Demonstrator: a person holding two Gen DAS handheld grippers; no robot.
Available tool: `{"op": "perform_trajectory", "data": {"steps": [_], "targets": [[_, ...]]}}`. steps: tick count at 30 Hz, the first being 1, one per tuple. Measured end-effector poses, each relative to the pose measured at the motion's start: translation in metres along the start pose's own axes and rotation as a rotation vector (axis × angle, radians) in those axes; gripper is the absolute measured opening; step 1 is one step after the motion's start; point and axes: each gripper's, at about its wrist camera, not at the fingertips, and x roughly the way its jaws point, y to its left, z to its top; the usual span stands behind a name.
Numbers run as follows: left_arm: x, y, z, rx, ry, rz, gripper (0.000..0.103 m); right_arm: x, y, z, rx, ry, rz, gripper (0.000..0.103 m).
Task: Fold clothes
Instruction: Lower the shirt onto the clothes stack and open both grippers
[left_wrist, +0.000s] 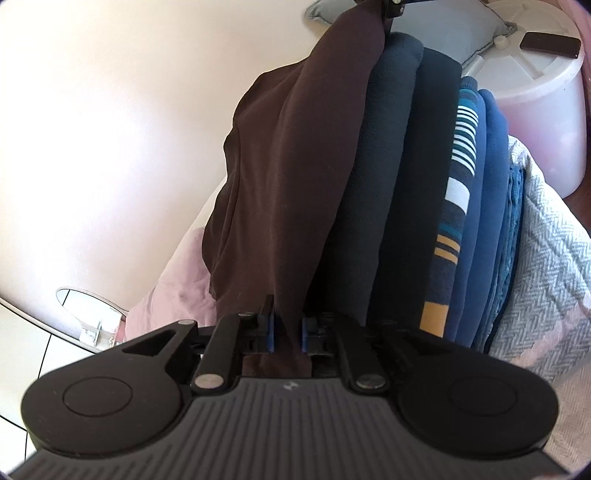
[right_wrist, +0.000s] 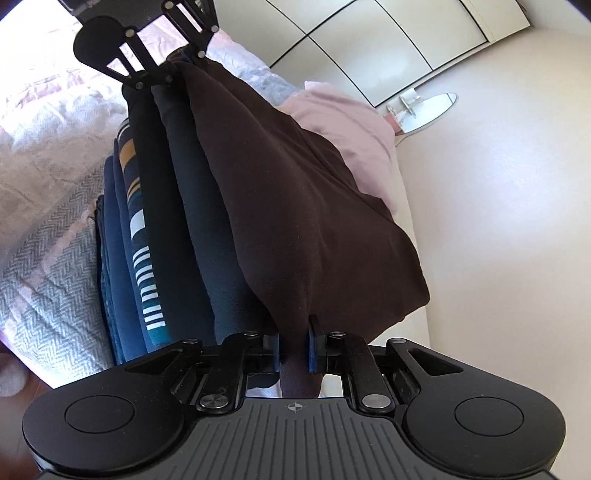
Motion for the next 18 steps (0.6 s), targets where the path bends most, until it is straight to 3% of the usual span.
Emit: {"op": "perform_trajectory", "data": {"steps": [4,6,9,12,15,18], "targets": [[-0.027,-0.012,-0.006,-0.037,0.005,-0.003,0.013,0.009,-0.004,0.000,0.018,0.002,-0.027,0.017],[-0.024,-0.011,-0.003,-0.040,0.008,0.000,0.014,0.019,-0.006,0.004,0.026,0.002,-0.049,0.038],[-0.022,-0.009,0.003,-0.061,0.008,0.004,0.018,0.044,-0.008,0.020,0.049,-0.002,-0.070,0.053],[-0.041,-0.010,-0.003,-0.095,-0.001,-0.001,0.019,0.038,-0.010,0.017,0.067,-0.005,-0.063,0.067],[-0.046,-0.007,-0.001,-0.135,-0.005,-0.003,0.021,0.025,-0.006,0.012,0.081,0.001,-0.067,0.068],[-0.059,-0.010,-0.006,-0.188,0.001,-0.006,0.030,0.017,-0.002,0.008,0.128,-0.002,-0.063,0.069]]}}
